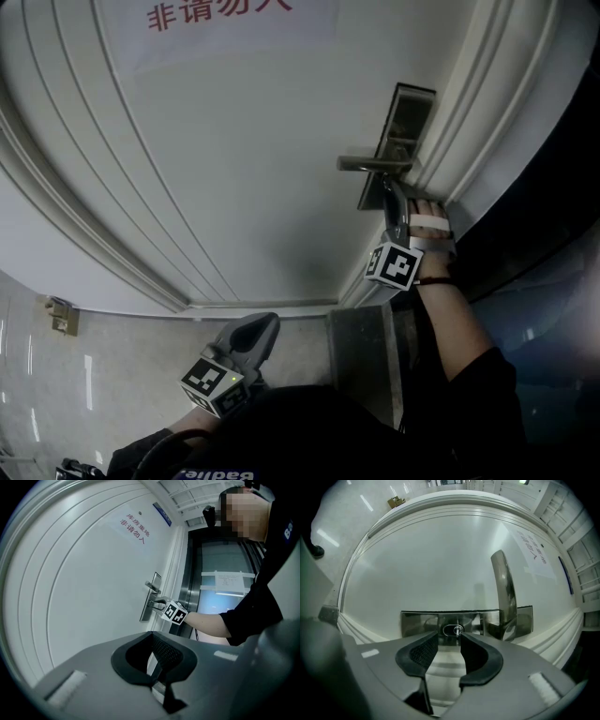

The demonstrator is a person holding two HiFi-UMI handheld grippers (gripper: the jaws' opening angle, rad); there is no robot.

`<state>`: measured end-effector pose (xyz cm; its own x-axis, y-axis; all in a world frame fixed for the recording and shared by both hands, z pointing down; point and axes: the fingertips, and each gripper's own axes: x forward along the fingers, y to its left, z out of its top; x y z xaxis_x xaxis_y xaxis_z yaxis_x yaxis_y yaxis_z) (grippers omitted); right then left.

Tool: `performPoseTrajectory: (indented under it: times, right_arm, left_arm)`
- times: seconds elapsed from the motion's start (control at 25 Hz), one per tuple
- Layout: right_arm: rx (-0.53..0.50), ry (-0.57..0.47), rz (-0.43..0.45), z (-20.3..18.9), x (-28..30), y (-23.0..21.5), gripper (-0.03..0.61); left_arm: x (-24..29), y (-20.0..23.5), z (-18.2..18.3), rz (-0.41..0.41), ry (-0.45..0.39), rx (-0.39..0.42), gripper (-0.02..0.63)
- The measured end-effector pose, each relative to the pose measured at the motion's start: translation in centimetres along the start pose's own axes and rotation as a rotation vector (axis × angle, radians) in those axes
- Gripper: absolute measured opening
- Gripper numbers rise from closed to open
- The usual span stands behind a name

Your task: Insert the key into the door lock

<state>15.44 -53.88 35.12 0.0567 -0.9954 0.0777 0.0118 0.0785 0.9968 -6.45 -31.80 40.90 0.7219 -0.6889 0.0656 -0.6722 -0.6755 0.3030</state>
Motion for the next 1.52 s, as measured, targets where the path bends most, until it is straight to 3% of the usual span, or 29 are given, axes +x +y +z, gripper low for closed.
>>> performPoseTrajectory:
  times: [0.56, 1.08, 1.52]
  right_arm:
    - [0.032, -0.058, -0.028, 0.2, -3.6, -1.6, 0.143]
    - [0.152, -0.165, -0.039, -0.7, -8.6, -1.2, 0.096]
    - [0.178, -0.152, -0.061, -1.3, -13.7, -0.7, 0.040]
  left_arm:
    - [-0.4, -3.3, -0.3, -0.001, -0.007, 0.018, 0.020]
    - [-1.2, -8.8, -3.4, 0.081, 0.020, 0.006, 0.020]
    - [-3.2, -12.2, -3.9, 0.037, 0.017, 0.025, 0.020]
